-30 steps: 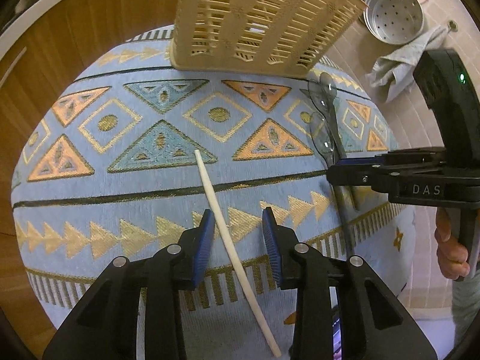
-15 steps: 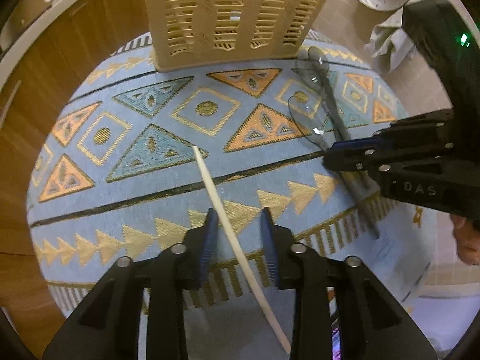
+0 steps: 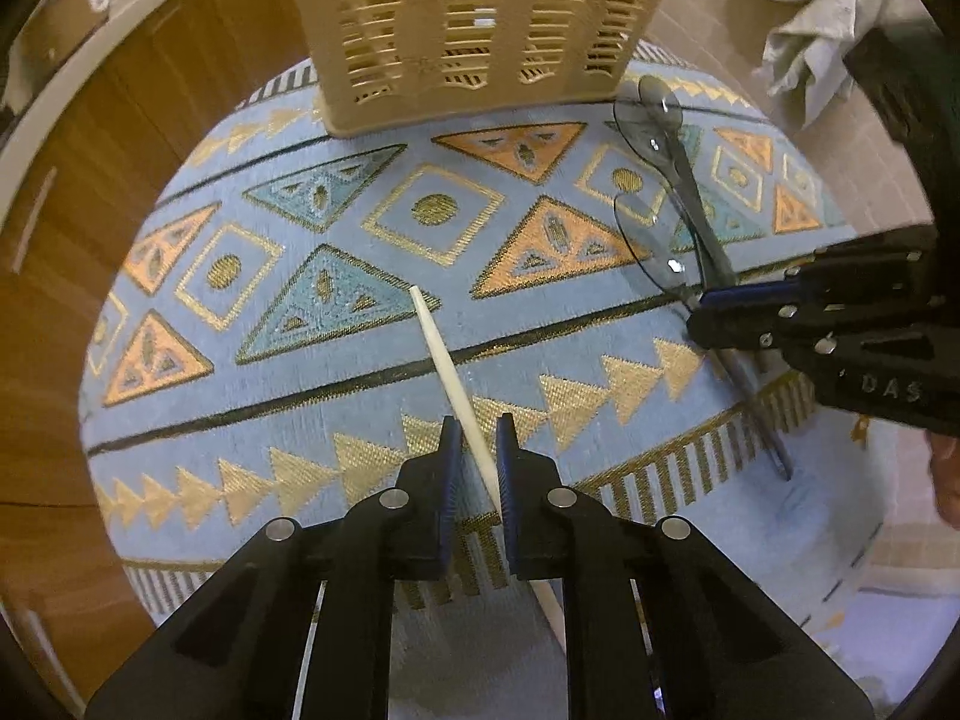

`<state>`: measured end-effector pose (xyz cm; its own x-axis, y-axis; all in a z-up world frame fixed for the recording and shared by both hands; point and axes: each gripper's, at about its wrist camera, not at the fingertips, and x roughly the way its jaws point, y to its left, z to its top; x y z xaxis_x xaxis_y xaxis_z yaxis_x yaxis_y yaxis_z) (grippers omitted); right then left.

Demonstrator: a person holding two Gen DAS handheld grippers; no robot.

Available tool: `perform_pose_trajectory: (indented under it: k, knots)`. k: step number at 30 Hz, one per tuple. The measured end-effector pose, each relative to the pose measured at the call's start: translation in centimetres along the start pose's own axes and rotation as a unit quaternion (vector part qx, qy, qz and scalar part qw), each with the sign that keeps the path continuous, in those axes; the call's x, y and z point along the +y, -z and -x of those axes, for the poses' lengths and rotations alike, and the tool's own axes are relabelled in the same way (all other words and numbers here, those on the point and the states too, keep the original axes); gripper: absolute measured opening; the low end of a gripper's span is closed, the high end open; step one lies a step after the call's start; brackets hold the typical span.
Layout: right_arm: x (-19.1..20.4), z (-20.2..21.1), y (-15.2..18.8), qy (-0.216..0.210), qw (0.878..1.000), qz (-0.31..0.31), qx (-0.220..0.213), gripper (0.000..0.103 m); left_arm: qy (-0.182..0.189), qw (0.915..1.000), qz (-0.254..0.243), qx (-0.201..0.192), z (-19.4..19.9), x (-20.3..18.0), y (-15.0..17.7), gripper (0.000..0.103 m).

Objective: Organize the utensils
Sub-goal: 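Grasp the last chopstick with the left tool while the right tool grasps a clear spoon, then lift the chopstick and clear spoon with both tools over the beige holder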

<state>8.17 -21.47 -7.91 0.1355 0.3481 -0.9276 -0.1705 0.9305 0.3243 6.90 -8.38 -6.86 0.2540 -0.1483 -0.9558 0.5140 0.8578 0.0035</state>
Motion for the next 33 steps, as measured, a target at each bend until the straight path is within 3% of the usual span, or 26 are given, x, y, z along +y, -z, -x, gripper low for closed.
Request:
perform_pose_trajectory:
  k: [3, 6, 10, 12, 20, 25, 29, 33]
  knots:
    - [-0.3, 0.7, 0.4, -0.016, 1.000, 0.004, -0.014, 0.010, -0.055, 0.9979, -0.035, -0.008, -0.1, -1.9, 0.4, 0.008]
    - [-0.7, 2.1, 1.0, -0.034, 0.998, 0.012, -0.041, 0.010, -0.071, 0.9964, -0.028, -0.035, 0.1, -2.6, 1.2, 0.003]
    - [-1.1, 4.4, 2.3, -0.051, 0.995, 0.029, -0.078, 0.010, -0.022, 0.9944, 0.028, -0.099, 1.5, -1.6, 2.1, 0.003]
    - [-0.7, 5.1, 2.5, -0.057, 0.994, 0.035, -0.091, 0.010, 0.008, 0.9892, 0.050, -0.137, 2.9, -0.8, 2.6, 0.003]
    - [-0.3, 10.0, 3.8, -0.087, 0.979, 0.058, -0.172, 0.010, 0.048, 0.9650, 0.082, -0.245, 7.8, 0.3, 2.6, 0.003]
    - [0.1, 13.2, 4.0, -0.093, 0.968, 0.077, -0.220, 0.010, 0.077, 0.9357, 0.098, -0.330, 11.4, 0.2, 2.9, 0.003]
    - [1.6, 17.3, 2.8, -0.085, 0.951, 0.092, -0.281, 0.010, 0.079, 0.8972, 0.092, -0.425, 16.4, 0.1, 2.4, 0.003]
    - [2.2, 21.6, 1.0, -0.064, 0.929, 0.096, -0.351, 0.010, 0.067, 0.8501, 0.088, -0.515, 20.9, -0.1, -0.4, 0.003]
